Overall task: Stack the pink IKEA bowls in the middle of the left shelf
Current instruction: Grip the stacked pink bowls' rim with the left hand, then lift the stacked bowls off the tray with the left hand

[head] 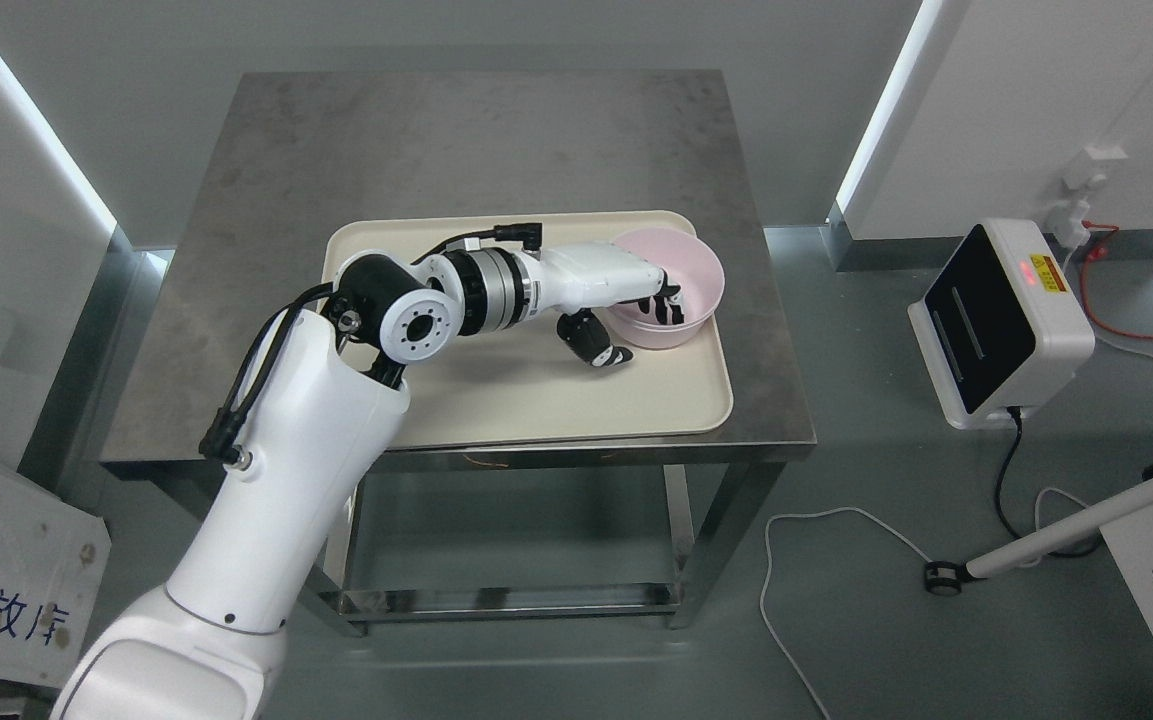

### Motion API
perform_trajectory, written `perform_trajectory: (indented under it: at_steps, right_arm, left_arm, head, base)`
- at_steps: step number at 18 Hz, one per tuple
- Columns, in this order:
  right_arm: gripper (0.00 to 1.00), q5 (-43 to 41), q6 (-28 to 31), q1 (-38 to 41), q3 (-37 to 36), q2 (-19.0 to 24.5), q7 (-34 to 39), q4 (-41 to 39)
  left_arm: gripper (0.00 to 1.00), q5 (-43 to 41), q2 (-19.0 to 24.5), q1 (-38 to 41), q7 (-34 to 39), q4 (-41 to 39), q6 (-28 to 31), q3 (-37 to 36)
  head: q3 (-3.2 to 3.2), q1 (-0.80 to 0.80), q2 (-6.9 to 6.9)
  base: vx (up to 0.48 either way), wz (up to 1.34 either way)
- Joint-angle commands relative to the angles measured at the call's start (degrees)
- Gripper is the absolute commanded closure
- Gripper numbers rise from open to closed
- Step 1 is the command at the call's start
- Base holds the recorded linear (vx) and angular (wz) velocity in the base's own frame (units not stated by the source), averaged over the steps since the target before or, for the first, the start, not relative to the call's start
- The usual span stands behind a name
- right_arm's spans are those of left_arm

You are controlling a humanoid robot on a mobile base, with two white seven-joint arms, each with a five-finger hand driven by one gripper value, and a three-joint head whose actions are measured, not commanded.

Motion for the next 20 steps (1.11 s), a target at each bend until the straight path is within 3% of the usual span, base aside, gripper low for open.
perform_trajectory:
  at_steps: [1, 5, 10, 17, 18, 20]
  right_arm:
    - [0.00, -2.75, -0.22, 1.67, -0.62, -1.00, 0.03, -1.93]
    - [0.00, -2.75, -0.30, 1.67, -0.62, -1.00, 0.03, -1.93]
    - [0.00, -2.75, -0.30, 1.67, -0.62, -1.00, 0.03, -1.93]
    - [0.00, -2.75, -0.22, 1.67, -0.62, -1.00, 0.03, -1.93]
    - [0.00, -2.75, -0.30, 1.67, -0.62, -1.00, 0.03, -1.93]
    - [0.00, -2.75, -0.30, 1.67, -0.62, -1.00, 0.03, -1.93]
  left_arm:
    - [0.76, -0.61, -0.74, -0.57, -0.24, 2.95, -1.27, -1.51]
    - [1.00, 0.09, -0.74, -0.39, 0.02, 4.36, -5.13, 0.41]
    - [1.00, 6.49, -0.74, -0.66, -0.33, 3.39, -6.28, 9.54]
    - [1.00, 11.59, -0.74, -0.92, -7.18, -0.64, -17.95, 30.98]
    - [1.00, 13.95, -0.18, -0.31, -7.97, -1.70, -20.24, 33.53]
    - [1.00, 22.36, 4.91, 2.49, -10.51, -4.07, -22.89, 36.36]
  head:
    - [0.00, 0.00, 0.00]
    - [0.00, 0.00, 0.00]
    - [0.00, 0.00, 0.00]
    - [0.00, 0.00, 0.00]
    - [0.00, 0.00, 0.00]
    - [0.00, 0.00, 0.00]
  base:
    - [0.000, 0.00]
    - [0.000, 0.00]
    - [0.000, 0.00]
    - [0.000, 0.00]
    - [0.000, 0.00]
    - [0.000, 0.00]
